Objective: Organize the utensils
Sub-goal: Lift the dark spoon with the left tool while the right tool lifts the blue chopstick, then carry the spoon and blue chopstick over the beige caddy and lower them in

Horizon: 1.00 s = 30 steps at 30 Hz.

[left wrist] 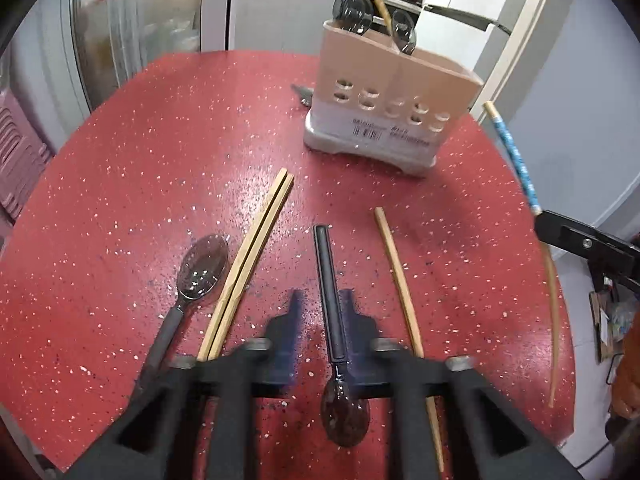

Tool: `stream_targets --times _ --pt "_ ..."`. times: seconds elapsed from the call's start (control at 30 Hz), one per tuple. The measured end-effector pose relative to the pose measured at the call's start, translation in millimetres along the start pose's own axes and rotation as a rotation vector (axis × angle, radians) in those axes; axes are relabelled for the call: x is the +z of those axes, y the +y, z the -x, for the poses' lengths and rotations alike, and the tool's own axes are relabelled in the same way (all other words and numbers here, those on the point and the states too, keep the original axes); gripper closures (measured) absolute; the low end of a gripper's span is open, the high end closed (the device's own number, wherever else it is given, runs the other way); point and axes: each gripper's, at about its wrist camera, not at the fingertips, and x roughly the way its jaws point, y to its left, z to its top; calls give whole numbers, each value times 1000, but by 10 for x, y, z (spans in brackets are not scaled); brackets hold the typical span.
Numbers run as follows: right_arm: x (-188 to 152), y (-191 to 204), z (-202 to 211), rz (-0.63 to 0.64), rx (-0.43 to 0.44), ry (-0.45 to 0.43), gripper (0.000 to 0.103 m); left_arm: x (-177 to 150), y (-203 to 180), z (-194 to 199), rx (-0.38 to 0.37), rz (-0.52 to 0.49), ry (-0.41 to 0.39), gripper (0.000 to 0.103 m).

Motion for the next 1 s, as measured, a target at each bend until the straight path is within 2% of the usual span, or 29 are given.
stream_targets --times 0.03,0.1,0.33,0.37,0.43,0.47,0.57,0.67,0.7,0.8,0.9,1.0 --pt "-6 -14 -1 -2 2 0 95 -11 -27 -10 23 -5 -4 0" --pt "-18 -39 0 -7 7 -2 95 -18 -90 6 55 -36 -31 0" --pt "-51 -101 -10 -21 22 -4 95 58 -196 -181 116 -92 1 0" --pt "-56 -98 -11 -23 21 -2 95 62 -208 -229 114 -102 24 0" --pt "-65 -113 -16 -27 23 -1 95 55 -220 -301 116 -111 51 11" --pt "-67 -120 -13 -29 24 -2 95 48 -223 -337 114 -115 66 13" --pt "-73 -128 -5 -35 26 -5 95 33 -216 -475 112 -114 126 13" --pt "-71 -133 1 -34 27 -6 95 26 -230 -521 111 -130 140 15" --pt "-70 -132 2 -35 28 -7 95 23 -238 -516 104 -133 145 20" --pt "-63 -129 2 -35 30 -11 95 41 -281 -496 73 -175 149 66" --pt "-60 -119 19 -31 31 -17 95 20 -280 -468 11 -165 137 67" --pt "-51 -116 51 -28 27 -27 95 -21 -297 -365 -14 -151 86 67"
